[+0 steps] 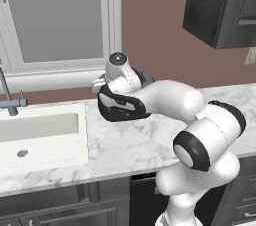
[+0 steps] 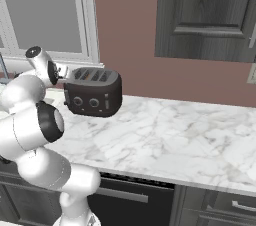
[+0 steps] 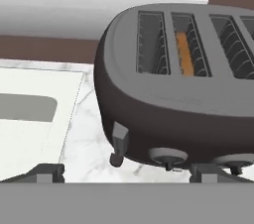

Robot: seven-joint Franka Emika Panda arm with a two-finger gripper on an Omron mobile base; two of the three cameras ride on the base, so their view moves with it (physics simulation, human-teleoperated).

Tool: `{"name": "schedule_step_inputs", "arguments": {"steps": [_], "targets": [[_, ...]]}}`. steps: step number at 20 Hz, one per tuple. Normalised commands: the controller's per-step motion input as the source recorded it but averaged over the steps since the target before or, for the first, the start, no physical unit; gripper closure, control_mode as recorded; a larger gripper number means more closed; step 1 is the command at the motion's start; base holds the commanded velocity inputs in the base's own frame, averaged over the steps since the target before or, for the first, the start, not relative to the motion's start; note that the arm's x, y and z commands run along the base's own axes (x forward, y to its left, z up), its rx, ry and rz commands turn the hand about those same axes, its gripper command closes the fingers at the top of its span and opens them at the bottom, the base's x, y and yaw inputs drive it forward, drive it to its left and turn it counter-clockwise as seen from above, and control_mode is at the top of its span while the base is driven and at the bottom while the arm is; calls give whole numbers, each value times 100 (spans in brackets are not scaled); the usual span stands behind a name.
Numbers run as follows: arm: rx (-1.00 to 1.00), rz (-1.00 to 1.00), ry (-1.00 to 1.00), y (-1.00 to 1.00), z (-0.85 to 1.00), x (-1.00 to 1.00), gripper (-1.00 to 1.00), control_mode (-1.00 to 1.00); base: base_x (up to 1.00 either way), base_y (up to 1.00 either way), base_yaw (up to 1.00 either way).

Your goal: Start the toaster. Once the lever pops up, take the bread to the plate on the dining counter.

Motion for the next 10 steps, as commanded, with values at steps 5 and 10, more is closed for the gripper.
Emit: {"name": "schedule_step_inputs", "arguments": {"steps": [5, 10], "targets": [[0, 0, -9, -34, 12, -1, -100, -100, 0, 0, 0], [0, 0, -2, -26, 30, 0, -100, -100, 0, 0, 0]]}}
